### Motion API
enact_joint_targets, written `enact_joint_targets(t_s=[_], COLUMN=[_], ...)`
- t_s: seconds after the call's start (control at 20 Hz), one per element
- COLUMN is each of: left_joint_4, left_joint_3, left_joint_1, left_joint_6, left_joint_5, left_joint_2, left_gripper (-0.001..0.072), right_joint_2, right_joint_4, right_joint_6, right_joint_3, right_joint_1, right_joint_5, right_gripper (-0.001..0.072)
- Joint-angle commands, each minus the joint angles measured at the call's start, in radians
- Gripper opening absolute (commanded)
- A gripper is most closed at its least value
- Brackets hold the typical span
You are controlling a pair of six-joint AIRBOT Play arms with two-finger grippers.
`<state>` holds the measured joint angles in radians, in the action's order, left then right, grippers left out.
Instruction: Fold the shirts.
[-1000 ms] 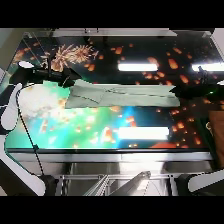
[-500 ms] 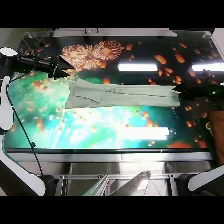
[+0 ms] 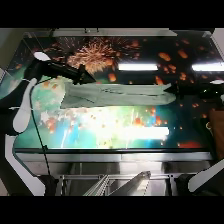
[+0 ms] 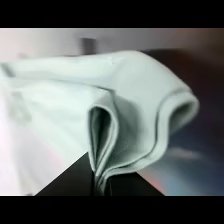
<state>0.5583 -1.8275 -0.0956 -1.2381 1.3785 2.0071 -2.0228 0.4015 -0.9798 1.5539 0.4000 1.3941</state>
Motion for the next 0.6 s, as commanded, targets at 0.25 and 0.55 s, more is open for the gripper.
enact_joint_targets(t_s=[0.25,0.55], left_joint_4=[0.079,0.069], left_joint_3=[-0.079,-0.245], left_joint_1=[-0.309,-0.364], left_joint_6=[-0.124,-0.235], left_joint_5=[-0.339,-0.370], left_joint_2=[0.169,0.312], left_gripper=[0.0006,0.0006], right_joint_2=[0.254,0.291], right_joint_4=[-0.178,-0.096], right_joint_6=[-0.020,-0.077], right_joint_3=[0.114,0.114], right_joint_1=[-0.188,-0.493], right_joint_5=[0.140,-0.002], right_gripper=[0.0019,0.0019])
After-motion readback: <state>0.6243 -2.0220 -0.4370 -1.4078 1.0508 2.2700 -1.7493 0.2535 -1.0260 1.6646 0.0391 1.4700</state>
